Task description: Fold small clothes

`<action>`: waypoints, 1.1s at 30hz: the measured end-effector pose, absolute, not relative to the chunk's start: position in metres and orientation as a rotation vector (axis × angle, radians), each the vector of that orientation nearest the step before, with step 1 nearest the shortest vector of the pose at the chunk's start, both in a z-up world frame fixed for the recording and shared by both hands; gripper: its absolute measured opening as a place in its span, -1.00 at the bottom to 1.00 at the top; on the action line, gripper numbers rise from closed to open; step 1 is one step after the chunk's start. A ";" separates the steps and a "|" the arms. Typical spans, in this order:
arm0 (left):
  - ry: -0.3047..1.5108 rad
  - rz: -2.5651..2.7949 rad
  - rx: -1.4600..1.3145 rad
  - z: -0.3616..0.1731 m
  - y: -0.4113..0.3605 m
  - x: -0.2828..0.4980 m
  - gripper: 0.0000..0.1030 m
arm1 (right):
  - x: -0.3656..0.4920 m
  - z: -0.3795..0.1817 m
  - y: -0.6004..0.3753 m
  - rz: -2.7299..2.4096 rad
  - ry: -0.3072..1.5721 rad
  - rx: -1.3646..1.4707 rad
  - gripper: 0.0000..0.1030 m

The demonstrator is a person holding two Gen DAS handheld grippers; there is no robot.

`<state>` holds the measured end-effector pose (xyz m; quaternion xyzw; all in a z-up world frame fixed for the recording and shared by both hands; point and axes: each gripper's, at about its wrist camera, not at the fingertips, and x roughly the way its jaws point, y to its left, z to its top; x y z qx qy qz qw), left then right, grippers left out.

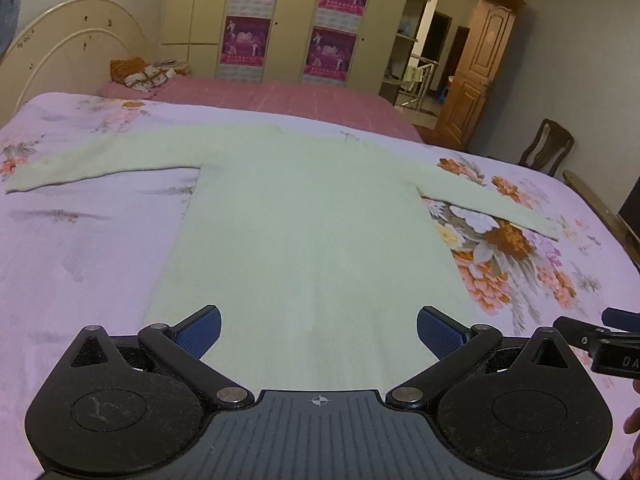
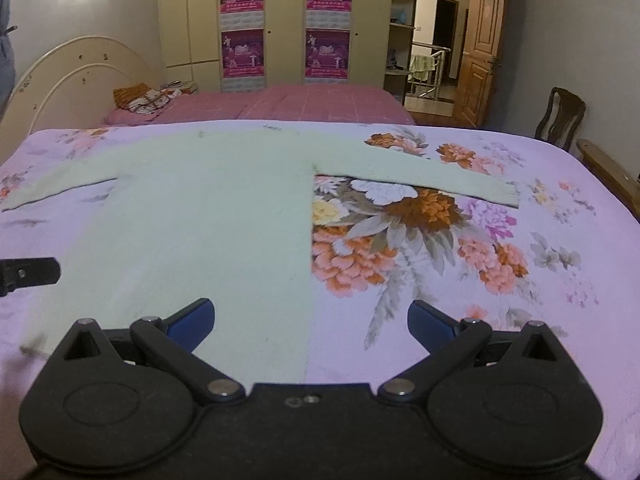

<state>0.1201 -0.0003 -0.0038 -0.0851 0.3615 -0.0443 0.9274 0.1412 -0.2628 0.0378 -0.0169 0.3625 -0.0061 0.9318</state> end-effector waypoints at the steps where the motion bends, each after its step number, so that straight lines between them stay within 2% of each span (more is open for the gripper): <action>1: 0.737 -0.088 -0.168 -0.004 0.000 0.125 1.00 | 0.146 0.037 -0.266 -0.013 0.740 -0.026 0.99; 6: 0.719 -0.097 -0.106 -0.006 -0.005 0.154 1.00 | 0.167 0.037 -0.278 -0.055 0.698 -0.003 0.95; 11: 0.639 -0.062 -0.050 -0.007 -0.005 0.188 0.99 | 0.197 0.032 -0.294 -0.093 0.686 0.010 0.63; 14: 0.563 -0.015 -0.024 -0.011 -0.002 0.214 0.99 | 0.221 0.027 -0.308 -0.117 0.674 0.032 0.55; 23: 0.577 -0.018 -0.036 -0.036 0.004 0.312 0.99 | 0.304 0.004 -0.357 -0.202 0.648 0.079 0.20; 30: 0.598 0.001 -0.023 -0.063 0.013 0.377 0.98 | 0.352 -0.022 -0.415 -0.298 0.637 0.184 0.05; 31: 0.601 0.007 -0.019 -0.067 0.014 0.385 0.96 | 0.356 -0.024 -0.424 -0.312 0.630 0.208 0.00; 33: 0.623 0.021 -0.024 -0.075 0.019 0.400 0.62 | 0.364 -0.031 -0.448 -0.348 0.610 0.274 -0.06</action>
